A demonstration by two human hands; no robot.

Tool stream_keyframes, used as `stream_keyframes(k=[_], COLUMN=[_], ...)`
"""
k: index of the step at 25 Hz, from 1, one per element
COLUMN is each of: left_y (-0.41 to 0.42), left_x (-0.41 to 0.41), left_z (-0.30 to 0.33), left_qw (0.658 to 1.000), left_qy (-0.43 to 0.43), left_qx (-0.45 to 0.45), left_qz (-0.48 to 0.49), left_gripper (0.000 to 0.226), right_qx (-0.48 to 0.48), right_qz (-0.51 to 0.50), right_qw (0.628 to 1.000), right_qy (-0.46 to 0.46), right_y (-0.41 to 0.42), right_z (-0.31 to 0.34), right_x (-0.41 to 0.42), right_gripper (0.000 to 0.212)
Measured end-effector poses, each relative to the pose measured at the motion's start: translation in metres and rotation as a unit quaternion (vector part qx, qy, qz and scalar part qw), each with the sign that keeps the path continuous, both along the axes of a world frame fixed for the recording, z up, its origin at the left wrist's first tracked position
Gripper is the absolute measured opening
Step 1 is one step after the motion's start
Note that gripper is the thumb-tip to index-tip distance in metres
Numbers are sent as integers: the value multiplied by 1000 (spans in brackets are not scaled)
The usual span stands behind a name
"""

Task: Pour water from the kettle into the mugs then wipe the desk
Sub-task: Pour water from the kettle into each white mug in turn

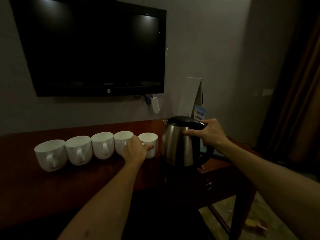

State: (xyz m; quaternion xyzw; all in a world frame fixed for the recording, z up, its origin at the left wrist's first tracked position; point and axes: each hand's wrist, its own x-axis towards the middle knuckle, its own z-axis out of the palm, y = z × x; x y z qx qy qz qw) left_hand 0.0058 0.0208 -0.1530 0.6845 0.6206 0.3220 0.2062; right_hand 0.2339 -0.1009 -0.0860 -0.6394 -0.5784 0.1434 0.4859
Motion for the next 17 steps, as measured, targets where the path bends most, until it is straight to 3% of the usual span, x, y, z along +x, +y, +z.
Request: stream_keyframes(k=[17], left_y=[12], left_x=[-31], left_z=[2], left_qw=[995], left_qy=[49], left_qx=[-17], left_qz=[-80], left_gripper=[56], right_qx=[-98], right_qz=[69], right_qw=[992], right_qy=[-30], right_y=[-2], right_z=[49], right_x=[-10], right_gripper=[31])
